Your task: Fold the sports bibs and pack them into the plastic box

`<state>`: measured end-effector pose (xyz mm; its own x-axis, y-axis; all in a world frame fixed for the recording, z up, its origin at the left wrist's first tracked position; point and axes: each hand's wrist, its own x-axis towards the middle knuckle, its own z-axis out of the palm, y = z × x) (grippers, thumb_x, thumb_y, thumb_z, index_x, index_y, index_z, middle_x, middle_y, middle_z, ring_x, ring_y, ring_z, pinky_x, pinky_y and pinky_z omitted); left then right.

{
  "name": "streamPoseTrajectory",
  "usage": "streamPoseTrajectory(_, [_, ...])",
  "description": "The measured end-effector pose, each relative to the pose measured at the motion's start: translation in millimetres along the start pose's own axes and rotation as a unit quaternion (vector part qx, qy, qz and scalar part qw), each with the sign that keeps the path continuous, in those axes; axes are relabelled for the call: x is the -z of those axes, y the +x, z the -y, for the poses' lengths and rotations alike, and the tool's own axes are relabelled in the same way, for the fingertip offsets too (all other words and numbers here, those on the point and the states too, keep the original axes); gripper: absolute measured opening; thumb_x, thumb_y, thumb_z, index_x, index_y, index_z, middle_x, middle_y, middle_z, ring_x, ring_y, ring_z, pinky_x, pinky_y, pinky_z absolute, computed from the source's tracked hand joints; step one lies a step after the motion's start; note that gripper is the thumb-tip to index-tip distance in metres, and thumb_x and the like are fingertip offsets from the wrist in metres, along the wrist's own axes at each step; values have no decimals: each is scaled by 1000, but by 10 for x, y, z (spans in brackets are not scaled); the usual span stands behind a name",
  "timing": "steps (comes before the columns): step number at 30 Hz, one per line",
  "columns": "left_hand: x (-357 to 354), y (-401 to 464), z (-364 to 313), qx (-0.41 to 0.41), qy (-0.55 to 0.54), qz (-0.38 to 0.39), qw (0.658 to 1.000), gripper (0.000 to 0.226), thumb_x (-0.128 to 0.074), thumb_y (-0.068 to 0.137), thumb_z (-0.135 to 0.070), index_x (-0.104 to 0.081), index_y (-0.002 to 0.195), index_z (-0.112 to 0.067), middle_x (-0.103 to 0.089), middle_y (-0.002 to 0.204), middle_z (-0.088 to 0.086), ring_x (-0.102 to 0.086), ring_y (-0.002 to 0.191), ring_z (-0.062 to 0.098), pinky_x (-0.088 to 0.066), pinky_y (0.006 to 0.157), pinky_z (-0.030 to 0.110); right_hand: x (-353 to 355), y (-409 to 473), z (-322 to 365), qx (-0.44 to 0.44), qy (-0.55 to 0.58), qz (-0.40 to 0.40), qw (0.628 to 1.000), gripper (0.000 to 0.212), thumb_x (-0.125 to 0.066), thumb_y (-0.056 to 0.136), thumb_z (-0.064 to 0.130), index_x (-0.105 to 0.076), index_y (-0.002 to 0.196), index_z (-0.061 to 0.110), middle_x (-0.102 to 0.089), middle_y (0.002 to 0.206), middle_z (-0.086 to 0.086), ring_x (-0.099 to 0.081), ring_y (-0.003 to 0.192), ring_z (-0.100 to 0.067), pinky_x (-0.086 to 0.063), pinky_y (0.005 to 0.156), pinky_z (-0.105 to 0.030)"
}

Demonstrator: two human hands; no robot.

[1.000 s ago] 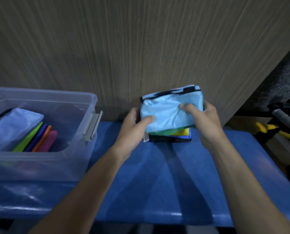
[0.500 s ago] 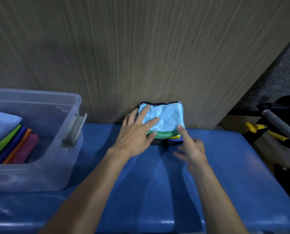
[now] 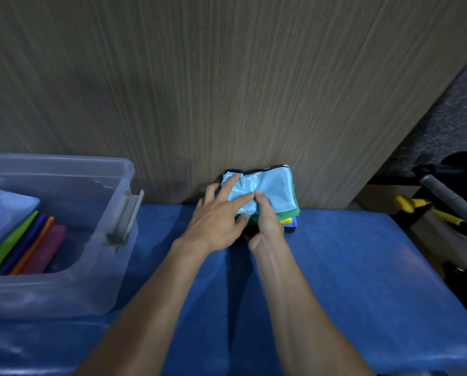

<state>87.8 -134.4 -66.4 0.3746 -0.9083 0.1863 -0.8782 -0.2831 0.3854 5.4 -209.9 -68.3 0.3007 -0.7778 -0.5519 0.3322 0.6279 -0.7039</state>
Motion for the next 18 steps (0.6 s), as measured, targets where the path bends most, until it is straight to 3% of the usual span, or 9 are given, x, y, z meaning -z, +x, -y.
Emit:
streamPoseTrajectory(4, [74, -66, 71, -12, -25, 16, 999, 55, -47, 100, -25, -39, 150, -48, -1, 168, -19, -18, 140, 20, -27, 118, 43, -101, 20, -21, 11, 17, -65, 998, 31, -89, 74, 21, -63, 86, 9, -70, 91, -3, -65, 72, -16, -53, 56, -27])
streamPoseTrajectory(7, [148, -181, 71, -34, -39, 23, 998, 59, -45, 99, -20, -38, 151, -48, -9, 168, -17, -20, 138, 18, -26, 118, 42, -89, -67, -46, 24, 5, -90, 996, 28, -88, 74, 17, -62, 82, 10, -70, 86, -2, -62, 63, -14, -46, 45, -21])
streamPoseTrajectory(10, [289, -333, 31, -42, -46, -15, 998, 55, -44, 100, -20, -45, 148, -46, -25, 163, -19, -24, 135, 16, -30, 116, 41, -39, -242, -65, 50, -29, -76, 995, 23, -87, 74, 14, -65, 82, 11, -74, 89, -3, -66, 62, -16, -53, 50, -24])
streamPoseTrajectory(13, [526, -533, -78, -41, -49, -106, 992, 45, -39, 99, -28, -59, 138, -39, -50, 137, -20, -35, 119, 16, -40, 106, 41, 53, -533, -57, 92, -74, -30, 993, 22, -88, 73, 12, -73, 89, 8, -78, 93, -7, -75, 77, -22, -63, 68, -36])
streamPoseTrajectory(15, [713, -709, -183, -30, -75, -151, 985, 43, -38, 98, -30, -65, 132, -35, -57, 118, -18, -40, 107, 15, -46, 96, 40, 106, -802, 1, 122, -107, 10, 987, 20, -86, 76, 11, -74, 91, 7, -78, 86, -3, -74, 71, -15, -62, 63, -28])
streamPoseTrajectory(18, [1032, -1012, -308, -43, -123, -209, 969, 37, -42, 98, -27, -70, 122, -33, -58, 107, -17, -45, 99, 13, -49, 88, 39, 39, -1233, 160, 169, -151, 83, 970, 14, -83, 80, 9, -75, 92, 9, -78, 88, -3, -71, 67, -10, -56, 55, -21])
